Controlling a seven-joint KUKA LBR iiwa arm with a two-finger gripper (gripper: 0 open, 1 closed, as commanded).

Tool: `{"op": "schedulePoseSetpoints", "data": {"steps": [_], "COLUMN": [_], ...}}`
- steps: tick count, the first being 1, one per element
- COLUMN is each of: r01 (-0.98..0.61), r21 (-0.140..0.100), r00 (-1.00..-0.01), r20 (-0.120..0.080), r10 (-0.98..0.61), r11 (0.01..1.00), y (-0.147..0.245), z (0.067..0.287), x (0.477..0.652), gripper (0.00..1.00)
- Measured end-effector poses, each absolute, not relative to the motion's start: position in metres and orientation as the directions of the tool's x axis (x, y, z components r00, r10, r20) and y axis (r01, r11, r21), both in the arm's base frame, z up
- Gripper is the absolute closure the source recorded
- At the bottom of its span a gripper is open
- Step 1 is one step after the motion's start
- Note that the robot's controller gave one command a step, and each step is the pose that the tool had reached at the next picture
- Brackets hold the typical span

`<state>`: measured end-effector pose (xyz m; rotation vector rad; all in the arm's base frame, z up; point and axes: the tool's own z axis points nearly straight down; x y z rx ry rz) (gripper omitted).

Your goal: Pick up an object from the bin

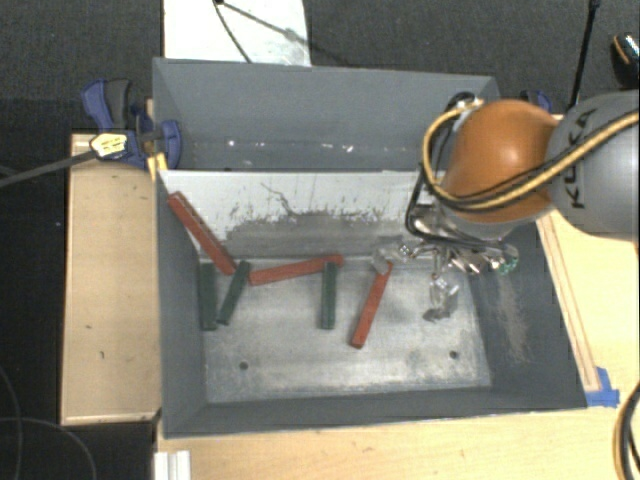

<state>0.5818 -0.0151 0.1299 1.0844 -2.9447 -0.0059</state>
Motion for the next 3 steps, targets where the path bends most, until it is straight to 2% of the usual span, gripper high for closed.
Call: {"op": "schedulePoseSetpoints", "data": {"steps": [1,2,3], "r01": [-0.736,-0.734,-0.946], "r21": [0.004,0.001,0.001], "r00": [-0.677,-0.679,-0.324], "r20": [0.001,-0.001,0.0], "r10": [-0.736,-0.734,-0.946], "r11": [0.677,0.679,0.324], "y": [0.026,0.024,0.035], "z": [0.069,0.072,0.071], "x": [0.588,0.59,0.581], "gripper": [0.0,1.0,1.0]}}
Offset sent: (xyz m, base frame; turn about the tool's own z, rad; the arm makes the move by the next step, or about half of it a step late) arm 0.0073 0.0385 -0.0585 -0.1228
